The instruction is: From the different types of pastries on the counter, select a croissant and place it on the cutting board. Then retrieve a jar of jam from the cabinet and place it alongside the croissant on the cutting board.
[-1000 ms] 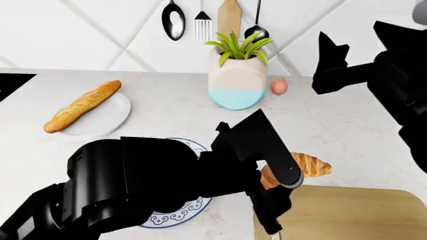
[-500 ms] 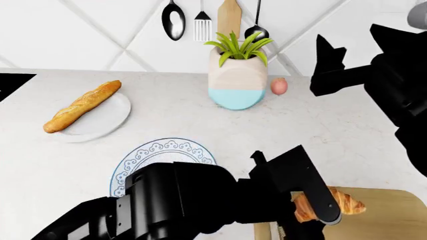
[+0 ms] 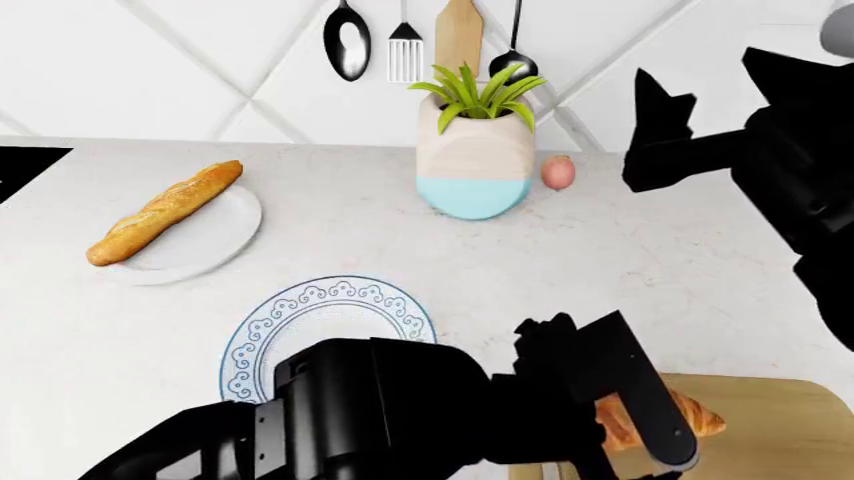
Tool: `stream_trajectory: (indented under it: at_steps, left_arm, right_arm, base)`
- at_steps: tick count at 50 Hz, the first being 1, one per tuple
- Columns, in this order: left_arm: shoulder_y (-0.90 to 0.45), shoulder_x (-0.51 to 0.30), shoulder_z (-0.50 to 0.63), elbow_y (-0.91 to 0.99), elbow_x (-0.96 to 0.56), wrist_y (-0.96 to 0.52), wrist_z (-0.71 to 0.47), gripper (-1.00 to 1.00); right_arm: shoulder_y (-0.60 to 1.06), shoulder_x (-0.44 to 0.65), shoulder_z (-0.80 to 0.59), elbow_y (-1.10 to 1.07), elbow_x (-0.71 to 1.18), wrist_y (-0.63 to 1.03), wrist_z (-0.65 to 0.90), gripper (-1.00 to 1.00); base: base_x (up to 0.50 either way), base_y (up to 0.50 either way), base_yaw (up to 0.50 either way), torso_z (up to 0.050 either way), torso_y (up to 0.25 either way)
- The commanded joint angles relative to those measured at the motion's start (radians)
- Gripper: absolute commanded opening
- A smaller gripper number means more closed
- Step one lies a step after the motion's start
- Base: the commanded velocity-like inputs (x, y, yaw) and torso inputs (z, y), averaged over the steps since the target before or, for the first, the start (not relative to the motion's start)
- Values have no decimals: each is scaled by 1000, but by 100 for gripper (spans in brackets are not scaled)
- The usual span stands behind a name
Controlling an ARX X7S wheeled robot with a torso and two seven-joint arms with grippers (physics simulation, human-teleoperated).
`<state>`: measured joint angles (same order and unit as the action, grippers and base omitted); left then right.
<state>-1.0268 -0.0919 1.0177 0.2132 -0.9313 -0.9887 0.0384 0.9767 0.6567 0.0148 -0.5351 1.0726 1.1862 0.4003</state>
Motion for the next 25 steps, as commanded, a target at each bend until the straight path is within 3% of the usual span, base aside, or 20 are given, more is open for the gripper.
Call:
stream_trajectory:
  at_steps: [1,14,25]
  left_arm:
    - [-31,-24,-32,50,-44,-28,-30,100]
    - [-88,-103,-165,165,-179,-85,-95,100]
    - [-91,-223,-331,221,-247,-33,-137,100]
  right_arm:
    - [20,7,13,-6,33,21,23,100]
    - [76,1,13,-10,78,59,62,100]
    - [112,1,32,-15,123,82,101,100]
  base:
    - [0,0,0,0,0]
    - [0,0,0,0,0]
    - [0,0,0,0,0]
